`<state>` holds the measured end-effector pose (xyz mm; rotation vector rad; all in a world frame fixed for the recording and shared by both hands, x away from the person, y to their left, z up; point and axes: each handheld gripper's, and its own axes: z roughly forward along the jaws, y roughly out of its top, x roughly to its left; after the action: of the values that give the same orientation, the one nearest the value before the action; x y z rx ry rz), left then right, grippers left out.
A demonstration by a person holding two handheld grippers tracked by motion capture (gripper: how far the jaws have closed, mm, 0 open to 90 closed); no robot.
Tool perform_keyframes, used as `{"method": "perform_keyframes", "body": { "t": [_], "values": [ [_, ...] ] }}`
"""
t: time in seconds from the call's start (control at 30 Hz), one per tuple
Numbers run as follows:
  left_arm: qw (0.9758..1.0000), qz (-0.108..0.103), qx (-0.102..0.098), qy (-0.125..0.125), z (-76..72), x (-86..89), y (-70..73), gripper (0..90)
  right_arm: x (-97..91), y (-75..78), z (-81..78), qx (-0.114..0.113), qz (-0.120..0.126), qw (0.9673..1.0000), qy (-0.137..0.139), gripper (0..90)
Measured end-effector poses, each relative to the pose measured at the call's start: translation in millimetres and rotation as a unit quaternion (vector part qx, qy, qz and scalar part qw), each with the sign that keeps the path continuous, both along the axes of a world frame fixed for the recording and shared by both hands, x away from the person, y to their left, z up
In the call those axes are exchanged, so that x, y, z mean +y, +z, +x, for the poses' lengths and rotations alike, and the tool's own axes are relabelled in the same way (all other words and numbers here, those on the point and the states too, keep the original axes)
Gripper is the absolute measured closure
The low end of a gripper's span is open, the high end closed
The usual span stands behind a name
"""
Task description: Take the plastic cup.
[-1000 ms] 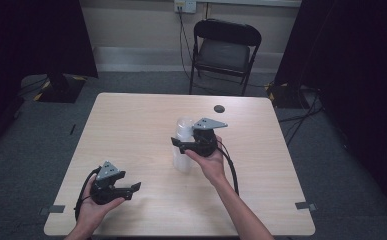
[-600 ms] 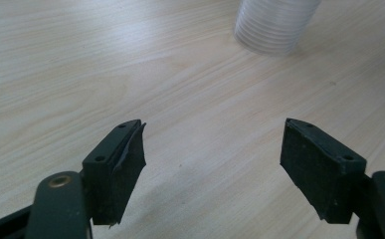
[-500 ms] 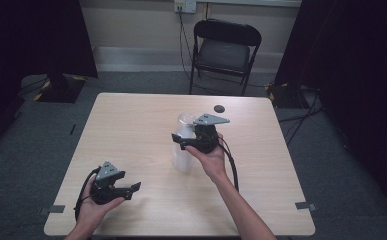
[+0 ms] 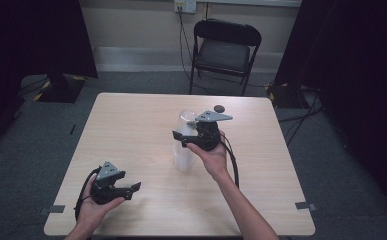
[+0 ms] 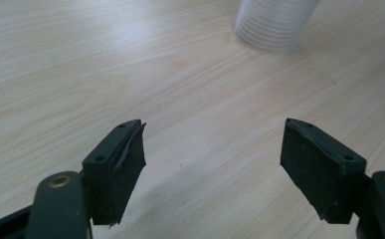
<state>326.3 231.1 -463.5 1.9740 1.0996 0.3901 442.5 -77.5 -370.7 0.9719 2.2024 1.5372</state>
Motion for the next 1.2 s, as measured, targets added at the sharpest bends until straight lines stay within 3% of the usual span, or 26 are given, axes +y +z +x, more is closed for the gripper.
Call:
{"method": "perform_keyframes", "body": {
  "t": [0.27, 0.3, 0.47, 0.67, 0.8, 0.9, 1.0, 1.1, 1.2],
  "values": [
    [1.0, 0.001, -0.003, -0.002, -0.3, -0.1, -0.1, 25.5, -2.0, 9.7, 0.1, -0.007, 0.013, 0.9999, -0.003, 32.2],
    [1.0, 0.001, -0.003, -0.002, -0.3, 0.1, -0.2, 25.4, -4.4, 14.2, -0.2, -0.009, 0.026, 0.9996, -0.005, 32.2],
    [1.0, -0.004, 0.005, -0.001, 0.4, 0.8, -0.8, 25.3, -6.5, 18.9, -1.2, -0.013, 0.028, 0.9995, -0.007, 32.3],
    [0.9998, -0.013, 0.012, 0.006, 0.7, 1.7, -0.4, 24.3, -10.4, 26.7, -2.5, -0.021, 0.049, 0.9986, -0.008, 32.3],
    [0.9997, -0.018, 0.005, 0.015, 1.5, 3.1, -0.3, 23.8, -13.1, 34.2, -3.4, -0.023, 0.057, 0.9981, -0.01, 32.3],
    [0.9993, -0.021, -0.014, 0.029, 1.2, 3.0, 1.1, 24.0, -17.0, 38.6, -4.6, -0.025, 0.061, 0.9978, -0.011, 32.3],
    [0.9993, -0.016, -0.021, 0.027, 0.9, 3.6, 2.0, 24.9, -19.8, 41.0, -5.5, -0.024, 0.061, 0.9978, -0.01, 32.5],
    [0.9993, -0.025, -0.016, 0.025, 1.0, 2.2, 2.1, 24.8, -24.6, 45.7, -8.2, -0.022, 0.064, 0.9977, -0.008, 32.5],
    [0.9997, -0.014, -0.015, 0.011, 1.2, -1.0, 1.9, 25.1, -28.2, 49.1, -10.3, -0.024, 0.068, 0.9973, -0.007, 32.5]
  ]
}}
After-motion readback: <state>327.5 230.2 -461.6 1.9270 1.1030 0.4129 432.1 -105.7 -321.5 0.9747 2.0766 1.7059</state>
